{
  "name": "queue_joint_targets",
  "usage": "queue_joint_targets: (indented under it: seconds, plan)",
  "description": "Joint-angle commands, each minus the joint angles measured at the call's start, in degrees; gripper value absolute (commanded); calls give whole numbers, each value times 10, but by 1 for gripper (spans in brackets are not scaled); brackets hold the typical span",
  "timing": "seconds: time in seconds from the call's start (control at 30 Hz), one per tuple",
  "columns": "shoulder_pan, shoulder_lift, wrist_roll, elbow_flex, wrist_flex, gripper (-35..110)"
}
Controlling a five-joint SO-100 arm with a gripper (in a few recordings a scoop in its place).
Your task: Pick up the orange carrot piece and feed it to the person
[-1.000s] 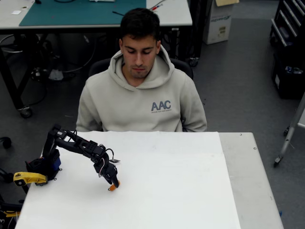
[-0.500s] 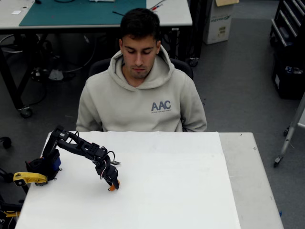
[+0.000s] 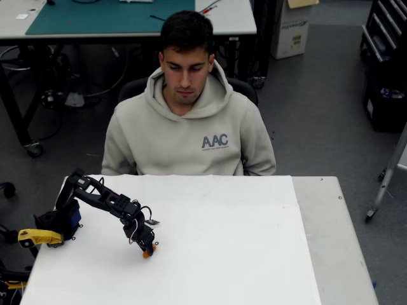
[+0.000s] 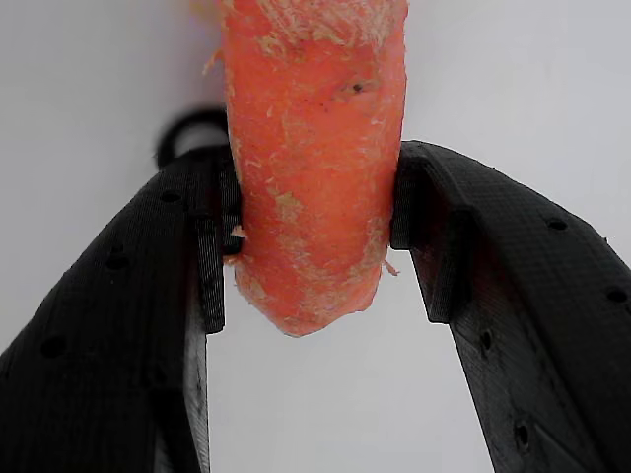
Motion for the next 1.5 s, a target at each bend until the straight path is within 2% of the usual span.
queue_joint_targets:
  seconds: [0.0, 0.37, 0.6, 0.73, 1.03, 1.47]
  plan:
    - [11, 23, -8, 22, 11, -3]
    - [-31, 26, -6, 24, 4, -3]
    - [-67, 87, -5, -20, 4, -3]
    - [-91, 108, 24, -49, 4, -3]
    - [-158, 103, 83, -207, 11, -3]
    - [-244, -4, 77, -481, 11, -3]
